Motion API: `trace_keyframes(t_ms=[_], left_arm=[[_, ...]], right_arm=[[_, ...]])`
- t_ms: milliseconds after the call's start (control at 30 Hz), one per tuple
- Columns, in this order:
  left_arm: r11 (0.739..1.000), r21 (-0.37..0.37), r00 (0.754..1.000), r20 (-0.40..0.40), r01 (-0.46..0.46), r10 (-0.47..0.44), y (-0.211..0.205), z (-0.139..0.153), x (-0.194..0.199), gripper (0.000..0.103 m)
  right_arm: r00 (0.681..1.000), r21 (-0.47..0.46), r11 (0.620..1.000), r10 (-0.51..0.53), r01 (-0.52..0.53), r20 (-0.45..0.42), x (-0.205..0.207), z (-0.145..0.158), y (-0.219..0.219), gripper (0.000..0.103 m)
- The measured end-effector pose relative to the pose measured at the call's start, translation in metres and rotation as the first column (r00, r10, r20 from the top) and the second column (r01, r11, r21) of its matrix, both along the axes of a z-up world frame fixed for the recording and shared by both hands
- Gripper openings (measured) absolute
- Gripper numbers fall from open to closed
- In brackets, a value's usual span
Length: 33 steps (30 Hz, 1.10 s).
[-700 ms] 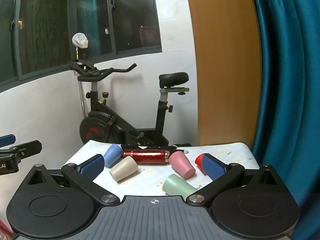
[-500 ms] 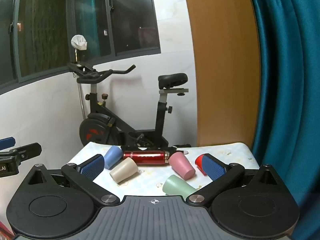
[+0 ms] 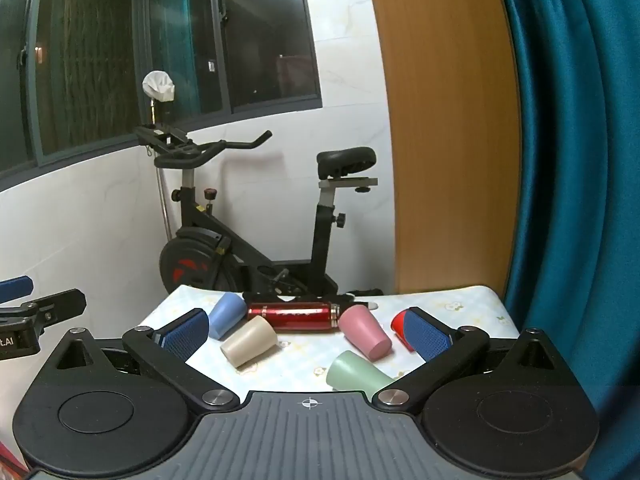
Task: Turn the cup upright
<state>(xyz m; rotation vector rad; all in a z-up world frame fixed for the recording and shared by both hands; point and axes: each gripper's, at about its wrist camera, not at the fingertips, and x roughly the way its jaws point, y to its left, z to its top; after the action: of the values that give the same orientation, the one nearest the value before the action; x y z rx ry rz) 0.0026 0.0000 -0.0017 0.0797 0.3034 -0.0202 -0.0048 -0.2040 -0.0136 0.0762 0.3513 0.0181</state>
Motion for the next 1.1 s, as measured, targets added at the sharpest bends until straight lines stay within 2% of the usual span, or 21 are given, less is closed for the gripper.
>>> trace_keyframes(t_ms=[400,600,1100], left_arm=[[1.000,-0.007,1.000,0.003,-0.011,0.011,-0.001,-0.005,0.003,0.103],[1.000,-0.016,1.000,-0.011,-0.021,0.021,0.000,-0.007,0.003,0.103],[0.999,-0.024,1.000,-0.019,-0.023,0.022,0.001,-0.008,0.003,0.103]], right_arm=[[1.000,0.009,1.000,-0.013,0.012,0.012,0.001,0.006,-0.002,0.103],[1.000,0.017,1.000,-0.012,0.012,-0.007,0.006,-0.005,0.001,0.103],[1.000,0.019,1.000,-0.012,0.012,-0.004,0.007,-0.006,0.001,0.103]])
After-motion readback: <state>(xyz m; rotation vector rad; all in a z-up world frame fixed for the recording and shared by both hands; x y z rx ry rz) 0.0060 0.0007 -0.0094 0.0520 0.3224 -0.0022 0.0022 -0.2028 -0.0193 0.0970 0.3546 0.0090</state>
